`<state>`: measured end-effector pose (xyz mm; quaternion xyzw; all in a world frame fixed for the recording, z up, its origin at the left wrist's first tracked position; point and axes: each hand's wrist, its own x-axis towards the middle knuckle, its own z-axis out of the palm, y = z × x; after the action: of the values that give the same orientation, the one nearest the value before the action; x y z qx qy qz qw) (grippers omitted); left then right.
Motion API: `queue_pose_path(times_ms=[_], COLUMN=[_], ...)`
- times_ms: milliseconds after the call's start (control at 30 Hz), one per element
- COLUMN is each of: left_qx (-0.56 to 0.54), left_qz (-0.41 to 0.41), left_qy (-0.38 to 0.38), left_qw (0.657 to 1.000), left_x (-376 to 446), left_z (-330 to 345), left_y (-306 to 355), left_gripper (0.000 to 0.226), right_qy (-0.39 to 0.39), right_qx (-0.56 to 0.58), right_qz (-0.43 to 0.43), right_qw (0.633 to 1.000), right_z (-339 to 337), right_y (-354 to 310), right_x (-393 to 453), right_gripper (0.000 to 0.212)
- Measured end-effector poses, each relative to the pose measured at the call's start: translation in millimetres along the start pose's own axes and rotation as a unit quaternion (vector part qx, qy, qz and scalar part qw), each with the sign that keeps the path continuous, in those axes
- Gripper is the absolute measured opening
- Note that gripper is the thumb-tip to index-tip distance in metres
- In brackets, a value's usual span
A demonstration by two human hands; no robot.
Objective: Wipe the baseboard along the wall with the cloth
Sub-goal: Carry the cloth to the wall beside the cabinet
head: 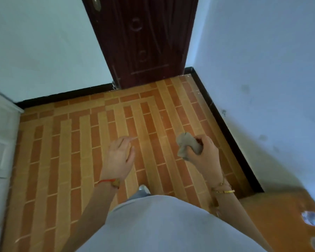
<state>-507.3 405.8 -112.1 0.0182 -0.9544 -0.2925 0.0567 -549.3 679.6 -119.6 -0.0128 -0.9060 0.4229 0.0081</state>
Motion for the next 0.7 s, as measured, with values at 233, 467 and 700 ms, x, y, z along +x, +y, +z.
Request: queue_pose_path(times_ms=[233,467,700], left_qx=[0.053,0.054,0.06], left_qz=[-0.07,-0.154,-0.206], left_qy=[0.075,0.13,0.189], left_qw=[0.993,0.978,0.958], left_x=[48,92,175], left_z=[-71,-104,-142], left_y=[-86,-156,-230], left_gripper=[0.026,0.028,0.026], right_qy=[-0.118,-0.153,-0.199], right_qx=[0.025,0.017,0.03], right_qz=[-0.056,-0.101,-0.156], right_qw=[0.991,0.983,0.967], right_z=[99,173,256], right_y=[-71,-144,-211], right_x=[94,172,281], right_gripper=[0.022,0.025,0.025])
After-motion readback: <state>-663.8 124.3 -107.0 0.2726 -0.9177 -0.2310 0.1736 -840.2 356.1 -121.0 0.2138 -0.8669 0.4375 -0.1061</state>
